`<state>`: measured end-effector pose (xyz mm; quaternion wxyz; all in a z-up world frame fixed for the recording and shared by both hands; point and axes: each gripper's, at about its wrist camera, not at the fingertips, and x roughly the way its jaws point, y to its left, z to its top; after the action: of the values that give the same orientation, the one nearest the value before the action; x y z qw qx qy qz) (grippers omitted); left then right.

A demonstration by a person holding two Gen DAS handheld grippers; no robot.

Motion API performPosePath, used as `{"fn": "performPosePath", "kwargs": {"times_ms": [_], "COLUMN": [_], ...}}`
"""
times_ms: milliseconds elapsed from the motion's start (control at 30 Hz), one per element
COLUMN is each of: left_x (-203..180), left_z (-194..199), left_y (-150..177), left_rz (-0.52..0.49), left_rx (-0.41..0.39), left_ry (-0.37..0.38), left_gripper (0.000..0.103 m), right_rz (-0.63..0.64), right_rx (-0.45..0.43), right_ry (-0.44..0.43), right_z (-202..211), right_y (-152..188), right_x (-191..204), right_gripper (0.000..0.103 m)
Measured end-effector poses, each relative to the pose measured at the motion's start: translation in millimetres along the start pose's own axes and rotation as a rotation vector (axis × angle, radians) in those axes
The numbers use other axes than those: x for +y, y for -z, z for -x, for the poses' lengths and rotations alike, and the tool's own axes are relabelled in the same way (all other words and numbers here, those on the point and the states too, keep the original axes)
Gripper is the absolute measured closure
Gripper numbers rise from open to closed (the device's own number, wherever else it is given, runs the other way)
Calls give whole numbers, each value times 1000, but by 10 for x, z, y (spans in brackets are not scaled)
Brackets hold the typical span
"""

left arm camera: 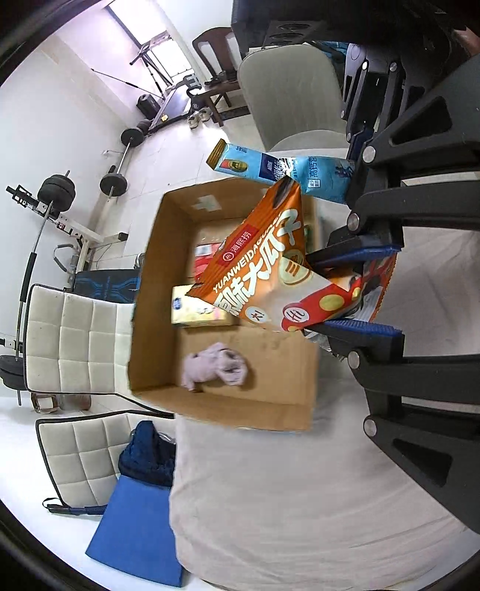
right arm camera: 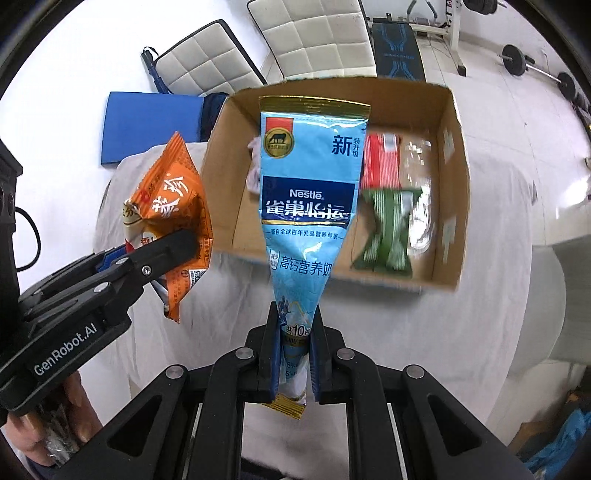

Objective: Organize soft objects
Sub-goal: 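Carry the orange bag and blue pouch into the box and release both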

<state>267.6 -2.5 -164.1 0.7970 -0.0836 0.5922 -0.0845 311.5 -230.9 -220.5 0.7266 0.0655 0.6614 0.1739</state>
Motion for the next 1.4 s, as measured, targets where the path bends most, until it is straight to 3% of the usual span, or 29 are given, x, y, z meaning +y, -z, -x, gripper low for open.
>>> {"fn": "performPosePath", "kwargs": {"times_ms": [200, 433, 633, 867, 933, 1000, 1033, 1167, 1400], "left_x": [141, 270, 372, 398, 394, 381, 380, 351, 359], "left_z": [-452, -978, -1411, -1584, -1586, -1561, -1546, -1429, -1166], "left_y": [-399, -647, -711, -719, -730, -741, -748, -769, -772], "left_rz": [17, 39, 63, 56, 61, 60, 63, 67, 50], "left_rx": [108, 222, 305, 349, 348, 340, 336, 310, 217], "left_ry": [7, -3, -12, -60, -68, -73, -75, -82, -112], "left_gripper": [79, 79, 79, 77, 76, 72, 70, 64, 37], "right_rz": [-11, -44, -47, -39, -45, -48, -53, -66, -84], "right_rx": [25, 84, 166, 224, 235, 238, 231, 206, 138], "right_ry": [39, 86, 101, 111, 114, 106, 114, 132, 200], "right_z": [-280, -832, -1317, -1600, -1627, -1624, -1609, -1491, -1242], "right_y": [-538, -1036, -1147, -1156, -1144, -1134, -1133, -1135, -1018], "right_x": [30, -120, -206, -219, -211, -210, -217, -262, -365], "right_gripper": [90, 90, 90, 84, 64, 48, 46, 46, 42]}}
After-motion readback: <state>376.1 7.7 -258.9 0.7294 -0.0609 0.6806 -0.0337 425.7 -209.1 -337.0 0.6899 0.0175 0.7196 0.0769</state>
